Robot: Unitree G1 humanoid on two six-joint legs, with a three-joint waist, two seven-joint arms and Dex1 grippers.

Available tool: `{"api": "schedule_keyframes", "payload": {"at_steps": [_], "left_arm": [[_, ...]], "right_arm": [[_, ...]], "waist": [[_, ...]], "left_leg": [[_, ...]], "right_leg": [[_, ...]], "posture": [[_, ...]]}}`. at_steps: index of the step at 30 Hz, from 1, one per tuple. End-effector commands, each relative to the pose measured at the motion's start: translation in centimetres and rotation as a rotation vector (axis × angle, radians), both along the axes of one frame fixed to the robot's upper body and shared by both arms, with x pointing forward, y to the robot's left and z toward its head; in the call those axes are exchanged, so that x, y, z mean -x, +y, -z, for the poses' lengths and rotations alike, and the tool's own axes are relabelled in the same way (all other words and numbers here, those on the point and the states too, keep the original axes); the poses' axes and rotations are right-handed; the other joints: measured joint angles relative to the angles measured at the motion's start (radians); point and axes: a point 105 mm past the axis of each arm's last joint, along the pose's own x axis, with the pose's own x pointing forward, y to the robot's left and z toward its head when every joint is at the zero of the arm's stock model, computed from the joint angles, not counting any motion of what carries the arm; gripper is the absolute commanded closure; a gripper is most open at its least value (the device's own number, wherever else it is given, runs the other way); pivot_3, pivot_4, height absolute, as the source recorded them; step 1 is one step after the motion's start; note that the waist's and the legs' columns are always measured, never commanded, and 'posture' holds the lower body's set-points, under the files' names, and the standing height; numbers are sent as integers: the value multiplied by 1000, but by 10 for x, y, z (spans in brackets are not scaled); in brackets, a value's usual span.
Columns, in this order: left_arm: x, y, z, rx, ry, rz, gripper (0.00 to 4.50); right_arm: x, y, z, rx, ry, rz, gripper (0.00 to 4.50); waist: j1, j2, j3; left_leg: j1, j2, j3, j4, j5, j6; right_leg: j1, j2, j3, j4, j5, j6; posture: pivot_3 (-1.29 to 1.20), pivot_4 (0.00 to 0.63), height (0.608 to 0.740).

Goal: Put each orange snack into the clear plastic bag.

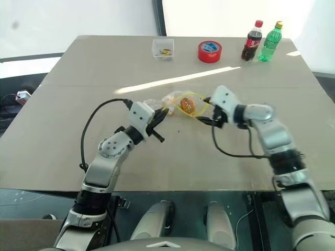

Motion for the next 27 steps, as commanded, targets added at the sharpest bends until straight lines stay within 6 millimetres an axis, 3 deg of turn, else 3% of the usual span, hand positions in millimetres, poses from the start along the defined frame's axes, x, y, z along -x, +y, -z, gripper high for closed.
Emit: {"api": "schedule_keyframes", "payload": {"at_steps": [1, 6, 12, 16, 19, 25, 27], "left_arm": [[2, -3, -14, 30, -42, 13, 4500], [2, -4, -12, 12, -43, 19, 4500], [3, -5, -12, 0, -45, 24, 4500], [4, -4, -12, -3, -47, 21, 4500], [4, -3, -12, -3, -47, 16, 4500], [4, -2, -11, -4, -48, 13, 4500], [4, -2, -11, -4, -47, 13, 4500]], "right_arm": [[-8, -10, -4, 56, -57, 37, 959], [-40, -13, 8, 176, -207, 147, 959], [-59, 3, 8, 193, -296, 139, 959], [-62, 15, 4, 184, -320, 88, 959], [-61, 21, 3, 164, -325, 61, 1853], [-58, 23, 5, 161, -321, 29, 4481], [-59, 22, 4, 158, -324, 32, 4481]], "waist": [[-5, 0, 0], [-16, 0, 0], [-18, 0, 0], [-19, 0, 0], [-19, 0, 0], [-20, 0, 0], [-20, 0, 0]], "left_leg": [[0, 0, 0, 0, 0, 0], [1, 0, 1, 0, 0, 0], [0, 0, 1, 0, 0, 0], [0, 0, 0, 0, 0, 0], [0, 0, 0, 0, 0, 0], [0, 0, 0, 0, 0, 0], [0, 0, 0, 0, 0, 0]], "right_leg": [[0, 0, 0, 0, 0, 0], [0, 0, 1, 1, 0, 0], [-1, 0, 1, 0, 0, 0], [-1, 0, 1, 0, 0, 0], [-1, 0, 1, 0, 0, 0], [-1, 0, 1, 0, 0, 0], [-1, 0, 1, 0, 0, 0]], "posture": [[0, 150, 740], [0, 150, 740], [0, 150, 740], [0, 150, 740], [0, 150, 740], [0, 150, 740], [0, 150, 740]]}}
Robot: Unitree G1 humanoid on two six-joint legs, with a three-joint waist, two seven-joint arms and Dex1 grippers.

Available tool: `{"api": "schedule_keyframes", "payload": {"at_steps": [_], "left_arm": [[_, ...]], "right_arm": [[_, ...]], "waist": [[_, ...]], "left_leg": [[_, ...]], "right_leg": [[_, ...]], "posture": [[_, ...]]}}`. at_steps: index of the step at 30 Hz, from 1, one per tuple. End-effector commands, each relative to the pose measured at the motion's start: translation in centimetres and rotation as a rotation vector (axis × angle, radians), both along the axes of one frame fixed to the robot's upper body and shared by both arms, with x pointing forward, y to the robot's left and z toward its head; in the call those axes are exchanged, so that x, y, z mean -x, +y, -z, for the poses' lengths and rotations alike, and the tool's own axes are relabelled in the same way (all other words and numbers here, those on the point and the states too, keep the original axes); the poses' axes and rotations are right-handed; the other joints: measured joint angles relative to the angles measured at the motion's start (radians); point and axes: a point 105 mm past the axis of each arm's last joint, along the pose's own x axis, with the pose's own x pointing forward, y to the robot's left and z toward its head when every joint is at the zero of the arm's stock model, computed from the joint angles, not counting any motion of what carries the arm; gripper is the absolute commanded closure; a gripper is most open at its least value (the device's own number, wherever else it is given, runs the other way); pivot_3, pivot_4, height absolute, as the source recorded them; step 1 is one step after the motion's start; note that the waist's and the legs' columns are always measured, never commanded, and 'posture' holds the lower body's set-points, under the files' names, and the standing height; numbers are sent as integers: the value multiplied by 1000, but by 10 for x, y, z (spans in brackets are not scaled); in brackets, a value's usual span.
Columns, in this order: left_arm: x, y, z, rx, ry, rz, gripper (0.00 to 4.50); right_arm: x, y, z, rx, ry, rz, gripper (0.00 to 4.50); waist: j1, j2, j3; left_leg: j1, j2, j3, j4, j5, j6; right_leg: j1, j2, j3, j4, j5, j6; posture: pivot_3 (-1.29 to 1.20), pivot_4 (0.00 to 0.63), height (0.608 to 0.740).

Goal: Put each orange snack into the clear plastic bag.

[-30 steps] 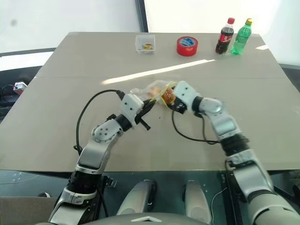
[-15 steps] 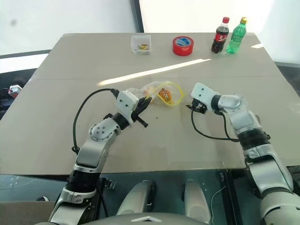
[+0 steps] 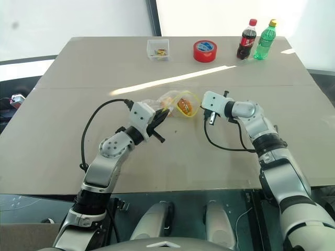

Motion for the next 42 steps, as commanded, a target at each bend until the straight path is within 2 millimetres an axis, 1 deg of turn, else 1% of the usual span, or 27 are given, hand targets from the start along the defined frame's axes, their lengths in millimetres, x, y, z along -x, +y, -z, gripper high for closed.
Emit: {"api": "schedule_keyframes", "payload": {"at_steps": [1, 2, 4, 7, 11, 13, 15, 16, 18, 21, 22, 24, 25, 28, 30, 32, 34, 37, 39, 42], "left_arm": [[4, -1, -13, 11, -55, 7, 4500], [4, -1, -13, 7, -56, 10, 4500], [4, 0, -14, -18, -68, 15, 4500], [2, 3, -31, -100, -126, 38, 4500], [5, 1, -53, -136, -91, 134, 4500], [5, 1, -62, -148, -93, 151, 4500], [5, 0, -65, -170, -101, 160, 4500], [3, -2, -64, -180, -101, 161, 4500], [1, -5, -59, -200, -100, 165, 4500], [2, -13, -52, -229, -97, 183, 4500], [2, -14, -50, -233, -96, 187, 4500], [3, -17, -50, -241, -100, 197, 4500], [3, -18, -51, -242, -102, 198, 4500], [4, -19, -53, -276, -127, 201, 4500], [5, -20, -53, -338, -158, 209, 4500], [6, -21, -57, -389, -190, 217, 4500], [6, -24, -63, -390, -206, 219, 4500], [5, -25, -66, -419, -220, 225, 4500], [6, -26, -67, -435, -229, 231, 4500], [11, -30, -72, -445, -240, 256, 4500]], "right_arm": [[-2, 0, -19, -26, -60, -16, 4481], [-2, -1, -22, -32, -64, -12, 4481], [-3, -6, -33, -62, -81, 3, 4481], [1, -22, -60, -39, -120, 5, 4481], [21, -46, -92, 56, -89, -10, 4481], [28, -53, -109, 73, -96, 5, 4481], [32, -59, -123, 70, -121, 32, 4481], [34, -63, -123, 81, -113, 45, 4223], [38, -67, -114, 110, -77, 52, 3648], [43, -74, -102, 195, -82, 73, 2237], [48, -74, -101, 206, -69, 63, 2237], [61, -70, -104, 196, -42, 25, 2237], [66, -64, -110, 177, -44, 0, 2237], [79, -41, -120, 132, -71, -84, 2237], [83, -28, -119, 137, -81, -130, 2237], [86, -14, -116, 143, -94, -179, 2237], [89, 1, -117, 134, -113, -229, 2237], [89, 12, -117, 137, -126, -274, 2237], [89, 21, -114, 152, -143, -309, 2237], [88, 35, -111, 160, -165, -351, 2237]], "waist": [[0, 0, 0], [0, 0, 0], [0, 0, 0], [3, 1, 1], [8, 1, 1], [6, 1, 1], [0, 1, 1], [-3, 1, 1], [-2, 1, 1], [2, 1, 1], [2, 1, 1], [4, 1, 1], [4, 1, 2], [-2, 1, 2], [-2, 1, 2], [0, 1, 2], [1, 1, 2], [4, 1, 2], [4, 1, 2], [3, 1, 2]], "left_leg": [[0, 0, 0, 0, 0, 0], [0, 0, 0, 0, 0, 0], [0, 0, 0, 0, 0, 0], [0, 0, 0, 0, 0, 0], [-1, 0, -1, 0, 0, 0], [-1, 0, -1, 0, 0, 0], [-1, 0, -1, -1, 0, 0], [-1, 0, -1, -1, 0, 0], [-1, 1, 0, -1, 0, 0], [-1, 0, 0, -1, 0, 0], [-1, 0, 0, -1, 0, 0], [-2, 0, 1, -1, 0, 0], [-2, 0, 0, -1, 0, 0], [-1, 1, -1, -1, 0, 0], [-1, 1, -1, -1, 0, 0], [-1, 1, 0, -1, 0, 0], [-1, 1, 0, 0, 0, 0], [-1, 0, 0, 0, 0, 0], [-2, 0, 0, 0, 0, 0], [-2, 0, 0, 0, 0, 0]], "right_leg": [[0, 0, 0, 0, 0, 0], [0, 0, 0, 0, 0, 0], [0, 0, 0, 0, 0, 0], [0, 0, 0, 0, 0, 0], [0, 0, -1, 0, 0, 0], [0, 0, -1, -2, 0, 0], [0, 0, -1, -2, 0, 0], [0, 0, 0, -2, 0, 0], [0, 0, 0, -2, 0, 0], [0, 0, -1, -2, 0, 0], [0, 0, 0, -2, 0, 0], [0, -1, 0, -2, 0, 0], [0, -1, 0, -2, 0, 0], [-1, 0, 0, -2, 0, 0], [-1, 0, 0, -1, 0, 0], [-1, 0, 0, -1, 0, 0], [0, 0, 0, -1, 0, 0], [0, 0, -1, -1, 0, 0], [0, 0, -1, -2, 0, 0], [0, 0, -1, -2, 0, 0]], "posture": [[0, 150, 740], [0, 150, 740], [0, 150, 740], [0, 150, 740], [0, 150, 740], [0, 150, 740], [0, 150, 740], [0, 150, 740], [0, 150, 740], [0, 150, 740], [0, 150, 740], [0, 150, 740], [0, 150, 740], [0, 150, 740], [0, 150, 740], [0, 150, 740], [0, 150, 740], [0, 150, 740], [0, 150, 740], [0, 150, 740]]}}
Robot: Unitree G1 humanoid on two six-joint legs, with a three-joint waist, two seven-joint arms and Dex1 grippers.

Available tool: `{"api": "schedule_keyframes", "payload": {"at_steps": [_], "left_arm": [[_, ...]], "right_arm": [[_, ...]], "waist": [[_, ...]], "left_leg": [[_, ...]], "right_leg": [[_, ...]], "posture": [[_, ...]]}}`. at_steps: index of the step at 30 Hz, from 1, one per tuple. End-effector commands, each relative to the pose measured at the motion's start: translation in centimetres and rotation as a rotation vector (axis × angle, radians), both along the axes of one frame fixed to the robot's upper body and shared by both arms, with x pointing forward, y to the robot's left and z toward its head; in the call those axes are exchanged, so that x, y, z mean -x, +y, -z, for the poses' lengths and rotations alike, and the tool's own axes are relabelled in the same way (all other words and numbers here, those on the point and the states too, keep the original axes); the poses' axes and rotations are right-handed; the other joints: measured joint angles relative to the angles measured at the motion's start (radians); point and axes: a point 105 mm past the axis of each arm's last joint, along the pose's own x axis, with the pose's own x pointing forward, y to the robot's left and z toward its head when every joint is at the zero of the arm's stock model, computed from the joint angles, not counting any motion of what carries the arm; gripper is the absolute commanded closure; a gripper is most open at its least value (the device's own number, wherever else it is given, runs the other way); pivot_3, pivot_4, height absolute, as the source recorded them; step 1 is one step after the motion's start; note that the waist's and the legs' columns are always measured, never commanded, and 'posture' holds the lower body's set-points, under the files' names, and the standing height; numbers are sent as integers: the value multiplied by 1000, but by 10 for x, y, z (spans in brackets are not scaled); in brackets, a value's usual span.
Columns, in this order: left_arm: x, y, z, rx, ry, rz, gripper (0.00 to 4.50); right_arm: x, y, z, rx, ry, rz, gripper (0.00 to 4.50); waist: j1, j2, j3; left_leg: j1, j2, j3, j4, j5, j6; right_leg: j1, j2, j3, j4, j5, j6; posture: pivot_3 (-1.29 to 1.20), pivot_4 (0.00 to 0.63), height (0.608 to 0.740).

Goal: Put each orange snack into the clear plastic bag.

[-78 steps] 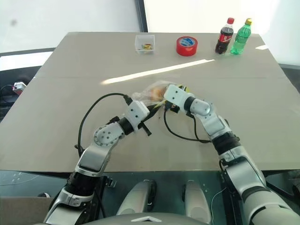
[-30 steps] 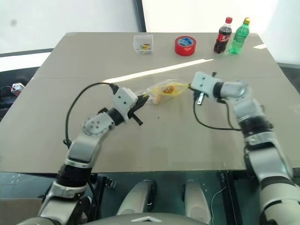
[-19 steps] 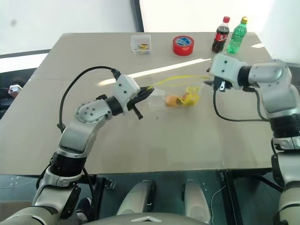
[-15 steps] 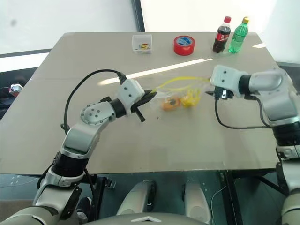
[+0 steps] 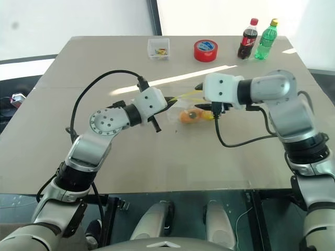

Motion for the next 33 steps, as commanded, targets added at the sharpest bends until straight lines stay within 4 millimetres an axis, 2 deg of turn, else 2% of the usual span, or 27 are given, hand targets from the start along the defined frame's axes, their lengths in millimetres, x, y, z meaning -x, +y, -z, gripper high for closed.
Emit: {"api": "schedule_keyframes", "payload": {"at_steps": [1, 9, 16, 17, 28, 29, 30, 33], "left_arm": [[13, -10, -19, -26, -74, 66, 4500], [18, -12, -20, -66, -79, 86, 4500], [17, -9, -21, -69, -81, 72, 4500], [17, -8, -20, -70, -80, 70, 4500], [16, -5, -19, -76, -80, 57, 4500], [15, -5, -19, -74, -78, 58, 4500], [15, -6, -19, -70, -76, 58, 4500], [15, -5, -18, -70, -68, 53, 4500]], "right_arm": [[2, 17, -8, 2, -70, -67, 2237], [-4, 32, -4, 11, -98, -106, 2237], [-6, 29, -5, 20, -109, -104, 2237], [-7, 28, -5, 22, -110, -100, 2724], [-4, 20, -8, 31, -114, -90, 2724], [-4, 20, -8, 30, -115, -90, 3262], [-4, 20, -9, 28, -118, -88, 3589], [-4, 21, -10, 25, -124, -87, 3589]], "waist": [[-2, 0, 0], [-2, 0, 0], [-3, 0, 0], [-3, 0, 0], [-3, 0, 0], [-4, 0, 0], [-4, 0, 0], [-3, 0, 0]], "left_leg": [[0, 0, 0, 0, 0, 0], [0, 0, 0, 0, 0, 0], [0, 0, 0, 0, 0, 0], [0, 0, 0, 0, 0, 0], [0, 0, 0, 0, 0, 0], [0, 0, 0, 0, 0, 0], [0, 0, 0, 0, 0, 0], [0, 0, 0, 0, 0, 0]], "right_leg": [[0, 0, 0, 0, 0, 0], [0, 0, 0, 0, 0, 0], [0, 0, 0, 1, 0, 0], [0, 0, 0, 1, 0, 0], [0, 0, 0, 1, 0, 0], [0, 0, 0, 1, 0, 0], [0, 0, 0, 1, 0, 0], [0, 0, 0, 1, 0, 0]], "posture": [[0, 150, 740], [0, 150, 740], [0, 150, 740], [0, 150, 740], [0, 150, 740], [0, 150, 740], [0, 150, 740], [0, 150, 740]]}}
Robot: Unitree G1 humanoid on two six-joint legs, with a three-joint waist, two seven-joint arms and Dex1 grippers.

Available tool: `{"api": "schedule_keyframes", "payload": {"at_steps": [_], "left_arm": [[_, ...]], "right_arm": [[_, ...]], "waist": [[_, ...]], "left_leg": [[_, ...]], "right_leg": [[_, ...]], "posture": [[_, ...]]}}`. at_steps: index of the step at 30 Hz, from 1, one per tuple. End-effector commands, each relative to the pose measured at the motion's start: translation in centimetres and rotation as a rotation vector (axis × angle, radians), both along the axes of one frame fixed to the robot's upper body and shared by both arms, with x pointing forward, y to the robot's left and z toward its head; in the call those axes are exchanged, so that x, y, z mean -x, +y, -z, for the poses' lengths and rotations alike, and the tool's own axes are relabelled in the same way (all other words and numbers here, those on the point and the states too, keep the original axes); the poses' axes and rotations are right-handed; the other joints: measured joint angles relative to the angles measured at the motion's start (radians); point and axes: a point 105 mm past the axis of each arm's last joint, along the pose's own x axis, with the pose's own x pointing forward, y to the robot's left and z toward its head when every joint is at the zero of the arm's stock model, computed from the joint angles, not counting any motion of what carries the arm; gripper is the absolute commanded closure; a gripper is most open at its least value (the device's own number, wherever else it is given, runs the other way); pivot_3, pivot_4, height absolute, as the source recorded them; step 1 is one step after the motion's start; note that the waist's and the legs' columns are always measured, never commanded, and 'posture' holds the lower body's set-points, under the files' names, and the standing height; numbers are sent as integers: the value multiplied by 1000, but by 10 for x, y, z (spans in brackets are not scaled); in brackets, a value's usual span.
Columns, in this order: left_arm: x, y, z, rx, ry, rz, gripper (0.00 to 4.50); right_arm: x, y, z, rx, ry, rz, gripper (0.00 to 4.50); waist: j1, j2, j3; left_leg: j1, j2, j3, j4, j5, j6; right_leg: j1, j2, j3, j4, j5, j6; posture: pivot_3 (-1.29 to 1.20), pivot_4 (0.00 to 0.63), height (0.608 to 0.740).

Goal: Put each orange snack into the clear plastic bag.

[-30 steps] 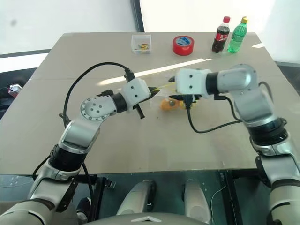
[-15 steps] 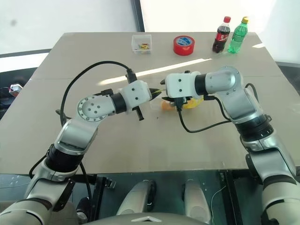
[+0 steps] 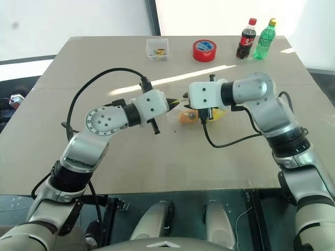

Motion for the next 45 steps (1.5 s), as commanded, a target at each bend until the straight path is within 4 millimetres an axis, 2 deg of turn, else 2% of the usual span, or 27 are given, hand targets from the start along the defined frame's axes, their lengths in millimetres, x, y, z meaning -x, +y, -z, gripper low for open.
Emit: {"api": "schedule_keyframes", "payload": {"at_steps": [1, 18, 21, 29, 32, 37, 45], "left_arm": [[3, 0, -12, 8, -46, 1, 4500], [3, 0, -11, 16, -34, -3, 4500], [4, 0, -10, 17, -31, 0, 4500], [3, 1, -9, 16, -30, -7, 4500], [2, 5, -7, 11, -30, -19, 4500], [0, 11, -6, 3, -30, -37, 4500], [-2, 13, -6, 2, -33, -41, 4500]], "right_arm": [[5, 0, -23, -39, -81, -16, 3589], [8, 1, -26, -46, -98, -30, 3589], [9, 2, -25, -45, -97, -34, 4474], [7, -4, -23, -35, -87, -11, 4474], [2, -17, -26, -30, -84, 39, 4474], [-9, -52, -26, -14, -71, 170, 4474], [-21, -108, -15, 46, -56, 383, 4474]], "waist": [[0, 0, 0], [0, 0, 0], [0, 0, 0], [0, 0, 0], [0, 0, 0], [4, 0, 0], [2, 0, 0]], "left_leg": [[0, 0, 0, 0, 0, 0], [0, 0, 0, 0, 0, 0], [0, 0, 0, 0, 0, 0], [0, 0, 0, 0, 0, 0], [0, 0, 0, 0, 0, 0], [0, 0, 0, 0, 0, 0], [0, 0, 1, 0, 0, 0]], "right_leg": [[0, 0, 0, 0, 0, 0], [0, 0, 0, 0, 0, 0], [0, 0, 0, 0, 0, 0], [0, 0, 0, 0, 0, 0], [0, 0, 0, 0, 0, 0], [0, 0, 0, 0, 0, 0], [0, 0, 0, 0, 0, 0]], "posture": [[0, 150, 740], [0, 150, 740], [0, 150, 740], [0, 150, 740], [0, 150, 740], [0, 150, 740], [0, 150, 740]]}}
